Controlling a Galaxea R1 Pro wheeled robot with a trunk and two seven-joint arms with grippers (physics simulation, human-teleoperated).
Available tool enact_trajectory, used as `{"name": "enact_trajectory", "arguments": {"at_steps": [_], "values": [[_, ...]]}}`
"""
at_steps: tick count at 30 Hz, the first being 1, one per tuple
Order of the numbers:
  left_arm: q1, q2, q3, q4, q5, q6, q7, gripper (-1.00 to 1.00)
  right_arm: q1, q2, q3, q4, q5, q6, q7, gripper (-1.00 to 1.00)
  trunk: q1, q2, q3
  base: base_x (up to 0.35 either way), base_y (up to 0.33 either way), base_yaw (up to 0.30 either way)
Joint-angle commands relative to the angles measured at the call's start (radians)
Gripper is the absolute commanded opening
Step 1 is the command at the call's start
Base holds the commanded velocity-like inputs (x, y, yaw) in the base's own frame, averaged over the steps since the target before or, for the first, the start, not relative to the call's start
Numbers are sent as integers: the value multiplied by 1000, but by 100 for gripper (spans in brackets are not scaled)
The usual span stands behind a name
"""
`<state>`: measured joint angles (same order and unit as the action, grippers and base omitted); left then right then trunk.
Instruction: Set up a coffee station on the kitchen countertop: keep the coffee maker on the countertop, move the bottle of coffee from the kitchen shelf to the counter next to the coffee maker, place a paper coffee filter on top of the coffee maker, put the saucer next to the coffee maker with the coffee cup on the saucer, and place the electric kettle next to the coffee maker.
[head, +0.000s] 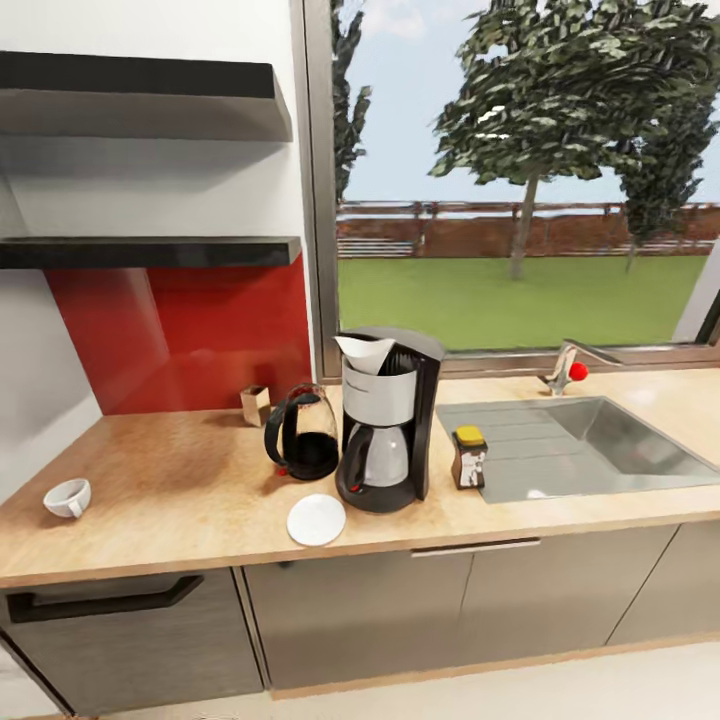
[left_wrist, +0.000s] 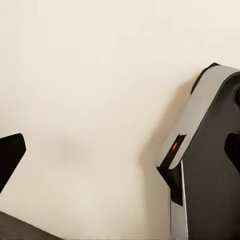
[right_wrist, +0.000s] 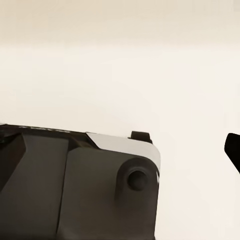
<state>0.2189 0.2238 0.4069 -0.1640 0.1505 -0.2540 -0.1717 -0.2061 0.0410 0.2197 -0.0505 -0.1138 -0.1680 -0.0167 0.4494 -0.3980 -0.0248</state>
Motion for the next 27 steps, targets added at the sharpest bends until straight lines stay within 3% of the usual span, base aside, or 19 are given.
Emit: {"name": "enact_trajectory", "arguments": {"at_steps": [1,9,18,22,27], "values": [[0,-1,1,-1,9,15,9,100,-1,0,9,1,-10,-4,-2,100,1,-2,-2,0,0,272],[0,0,0,-1,8,44,37,100,-1,0,9,1,-10,-4,-2,100,1,-2,-6,0,29,272],[-1,2,0,0,9,46,39,100,-1,0,9,1,-10,-4,-2,100,1,-2,-11,0,296,272],[-3,3,0,-1,9,47,40,100,6,-14,8,20,-8,-3,-3,100,1,-2,-14,0,334,271],[-3,8,0,-3,8,44,39,100,70,-40,7,24,-7,-2,-5,100,1,-2,-17,12,338,248]]}}
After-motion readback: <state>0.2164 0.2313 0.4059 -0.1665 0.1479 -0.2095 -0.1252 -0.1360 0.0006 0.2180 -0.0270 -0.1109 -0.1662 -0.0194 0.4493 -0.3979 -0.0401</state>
